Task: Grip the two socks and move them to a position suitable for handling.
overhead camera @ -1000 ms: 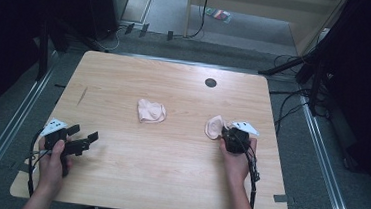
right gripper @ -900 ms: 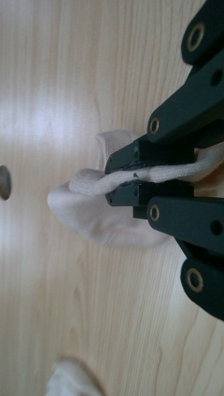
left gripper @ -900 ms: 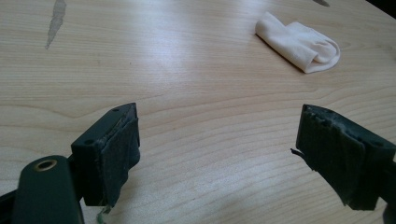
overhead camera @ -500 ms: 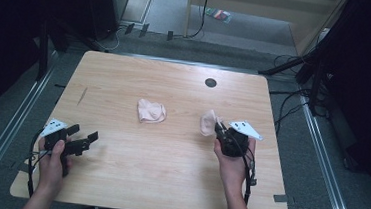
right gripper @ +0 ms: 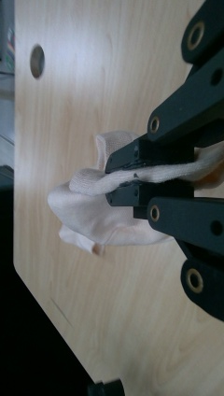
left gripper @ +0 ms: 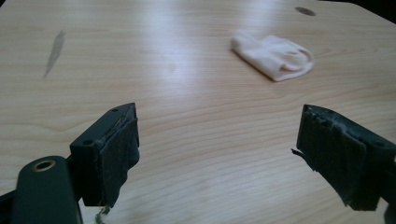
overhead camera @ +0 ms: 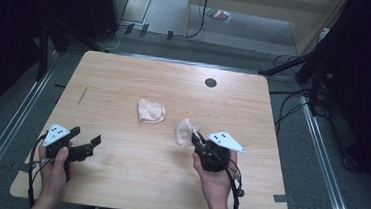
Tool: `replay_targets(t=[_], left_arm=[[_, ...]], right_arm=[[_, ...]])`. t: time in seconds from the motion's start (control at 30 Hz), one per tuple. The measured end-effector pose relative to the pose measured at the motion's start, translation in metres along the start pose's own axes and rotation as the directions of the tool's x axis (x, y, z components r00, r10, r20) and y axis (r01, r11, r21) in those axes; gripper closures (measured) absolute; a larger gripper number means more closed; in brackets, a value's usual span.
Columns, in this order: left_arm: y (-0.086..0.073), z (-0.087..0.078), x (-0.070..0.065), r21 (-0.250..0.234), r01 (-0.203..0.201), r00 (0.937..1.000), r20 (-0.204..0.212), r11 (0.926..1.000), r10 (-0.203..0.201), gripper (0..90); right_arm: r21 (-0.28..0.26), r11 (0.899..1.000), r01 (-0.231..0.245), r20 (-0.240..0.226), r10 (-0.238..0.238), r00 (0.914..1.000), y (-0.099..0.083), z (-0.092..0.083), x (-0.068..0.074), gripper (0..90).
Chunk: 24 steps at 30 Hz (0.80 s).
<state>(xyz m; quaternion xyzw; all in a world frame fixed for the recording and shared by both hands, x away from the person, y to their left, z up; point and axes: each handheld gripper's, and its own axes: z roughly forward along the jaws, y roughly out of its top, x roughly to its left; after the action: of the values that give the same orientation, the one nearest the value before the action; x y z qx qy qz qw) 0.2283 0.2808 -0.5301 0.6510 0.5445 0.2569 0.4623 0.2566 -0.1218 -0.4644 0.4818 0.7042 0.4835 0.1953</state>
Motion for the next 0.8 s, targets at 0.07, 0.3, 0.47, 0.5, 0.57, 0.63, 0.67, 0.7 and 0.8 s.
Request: replay_targets(t=[0.07, 0.3, 0.47, 0.5, 0.57, 0.63, 0.67, 0.7, 0.8], left_arm=[[0.002, 0.000, -0.011, -0.012, -0.006, 0.9998, 0.021, 0.9999, 0.007, 13.9], [0.004, 0.006, -0.045, 0.010, -0.061, 0.9943, 0.088, 0.9981, 0.059, 13.9], [0.005, 0.006, -0.061, 0.002, -0.097, 0.9875, 0.125, 0.9953, 0.096, 13.9], [0.005, 0.006, -0.061, 0.002, -0.097, 0.9875, 0.125, 0.9953, 0.096, 13.9], [0.005, 0.005, -0.064, 0.005, -0.098, 0.9846, 0.146, 0.9951, 0.097, 13.9], [0.005, 0.005, -0.064, 0.007, -0.101, 0.9842, 0.147, 0.9948, 0.099, 13.9], [0.004, 0.006, -0.065, 0.010, -0.103, 0.9827, 0.156, 0.9946, 0.100, 13.9], [0.004, 0.006, -0.065, 0.010, -0.103, 0.9827, 0.156, 0.9946, 0.100, 14.0], [0.002, 0.008, -0.069, 0.014, -0.112, 0.9757, 0.191, 0.9936, 0.108, 14.3]], right_arm=[[0.010, 1.000, 0.008, -0.014, -0.008, 0.9999, -0.005, 0.000, 0.010, 84.5], [0.026, 0.999, 0.029, -0.077, -0.027, 0.9966, -0.018, 0.005, 0.038, 84.4], [0.039, 0.998, 0.039, -0.109, -0.034, 0.9935, -0.027, 0.013, 0.055, 84.4], [0.039, 0.998, 0.039, -0.109, -0.034, 0.9935, -0.027, 0.013, 0.055, 84.4], [0.061, 0.997, 0.055, -0.116, -0.048, 0.9920, -0.037, 0.019, 0.064, 84.4], [0.064, 0.996, 0.064, -0.117, -0.056, 0.9915, -0.041, 0.022, 0.066, 84.4], [0.078, 0.995, 0.068, -0.111, -0.059, 0.9920, -0.047, 0.026, 0.070, 84.4], [0.082, 0.994, 0.074, -0.109, -0.064, 0.9919, -0.049, 0.028, 0.072, 84.4], [0.094, 0.992, 0.084, -0.100, -0.074, 0.9922, -0.058, 0.034, 0.076, 84.4]])
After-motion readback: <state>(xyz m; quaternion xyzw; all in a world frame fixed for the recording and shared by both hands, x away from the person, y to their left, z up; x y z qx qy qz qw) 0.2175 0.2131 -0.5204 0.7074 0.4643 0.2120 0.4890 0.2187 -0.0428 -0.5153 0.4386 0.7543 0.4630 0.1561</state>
